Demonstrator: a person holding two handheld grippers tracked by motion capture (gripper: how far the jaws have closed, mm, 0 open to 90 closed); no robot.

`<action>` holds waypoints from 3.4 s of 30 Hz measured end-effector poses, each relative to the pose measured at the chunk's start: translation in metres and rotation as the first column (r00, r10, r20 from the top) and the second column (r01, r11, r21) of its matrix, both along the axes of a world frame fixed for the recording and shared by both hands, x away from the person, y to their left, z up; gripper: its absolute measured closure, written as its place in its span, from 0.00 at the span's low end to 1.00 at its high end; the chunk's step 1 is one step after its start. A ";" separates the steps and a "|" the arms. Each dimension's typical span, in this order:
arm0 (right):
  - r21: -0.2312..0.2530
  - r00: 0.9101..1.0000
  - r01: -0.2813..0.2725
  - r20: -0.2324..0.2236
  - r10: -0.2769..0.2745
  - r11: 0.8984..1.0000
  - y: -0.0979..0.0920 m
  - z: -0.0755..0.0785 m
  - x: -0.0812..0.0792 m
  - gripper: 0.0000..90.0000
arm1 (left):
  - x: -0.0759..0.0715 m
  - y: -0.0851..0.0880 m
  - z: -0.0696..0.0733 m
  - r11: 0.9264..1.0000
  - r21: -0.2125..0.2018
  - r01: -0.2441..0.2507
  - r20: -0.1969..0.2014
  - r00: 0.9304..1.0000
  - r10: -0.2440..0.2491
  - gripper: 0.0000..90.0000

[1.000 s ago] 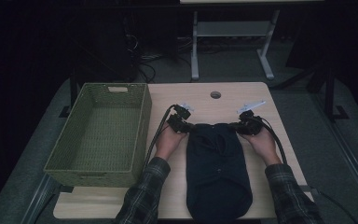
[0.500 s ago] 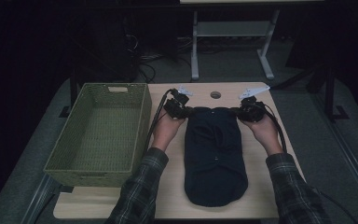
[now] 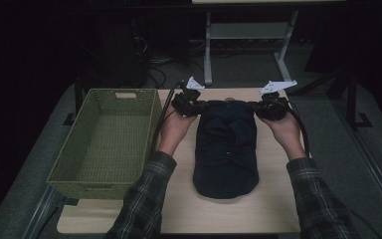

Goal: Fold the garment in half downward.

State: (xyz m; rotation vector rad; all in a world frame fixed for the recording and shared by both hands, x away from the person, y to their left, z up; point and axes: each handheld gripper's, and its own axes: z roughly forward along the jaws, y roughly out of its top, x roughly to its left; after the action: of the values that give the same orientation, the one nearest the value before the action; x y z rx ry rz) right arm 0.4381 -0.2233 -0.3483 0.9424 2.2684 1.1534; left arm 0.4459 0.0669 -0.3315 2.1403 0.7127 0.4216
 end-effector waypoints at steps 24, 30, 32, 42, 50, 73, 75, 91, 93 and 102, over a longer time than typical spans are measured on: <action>0.035 0.996 -0.085 0.041 0.084 0.996 0.002 -0.025 -0.076 0.88 | -0.071 0.018 -0.024 0.994 -0.034 0.101 -0.037 0.994 -0.102 0.89; 0.055 0.994 -0.104 0.022 0.103 0.993 0.002 -0.027 -0.088 0.87 | -0.079 0.022 -0.029 0.993 -0.040 0.108 -0.051 0.993 -0.110 0.88; 0.061 0.994 -0.108 0.010 0.107 0.992 0.001 -0.028 -0.090 0.87 | -0.080 0.022 -0.030 0.992 -0.046 0.115 -0.059 0.991 -0.118 0.88; 0.088 0.991 -0.123 -0.046 0.127 0.989 -0.003 -0.038 -0.108 0.86 | -0.095 0.024 -0.043 0.987 -0.079 0.140 -0.124 0.981 -0.149 0.87; 0.085 0.989 -0.131 -0.057 0.136 0.988 -0.006 -0.045 -0.127 0.86 | -0.111 0.024 -0.053 0.983 -0.079 0.168 -0.140 0.974 -0.178 0.86; 0.117 0.976 -0.162 -0.125 0.176 0.980 -0.009 -0.077 -0.180 0.80 | -0.157 0.027 -0.079 0.968 -0.078 0.237 -0.203 0.947 -0.249 0.83; 0.119 0.975 -0.165 -0.129 0.180 0.979 -0.009 -0.079 -0.184 0.79 | -0.160 0.028 -0.082 0.968 -0.078 0.240 -0.211 0.945 -0.251 0.82; 0.143 0.966 -0.182 -0.157 0.204 0.973 -0.015 -0.086 -0.214 0.65 | -0.185 0.038 -0.089 0.964 -0.076 0.256 -0.269 0.925 -0.267 0.75; 0.141 0.969 -0.172 -0.156 0.194 0.975 -0.018 -0.086 -0.217 0.63 | -0.187 0.042 -0.088 0.966 -0.077 0.246 -0.266 0.929 -0.258 0.74; 0.143 0.980 -0.112 -0.145 0.133 0.983 -0.039 -0.085 -0.223 0.80 | -0.187 0.053 -0.082 0.974 -0.092 0.206 -0.238 0.945 -0.223 0.94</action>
State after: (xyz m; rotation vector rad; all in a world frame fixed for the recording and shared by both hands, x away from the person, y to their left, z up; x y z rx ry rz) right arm 0.2147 -0.2619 -0.4336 0.9847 2.4264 1.3430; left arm 0.2587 0.1200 -0.4132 2.2006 0.6106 0.0135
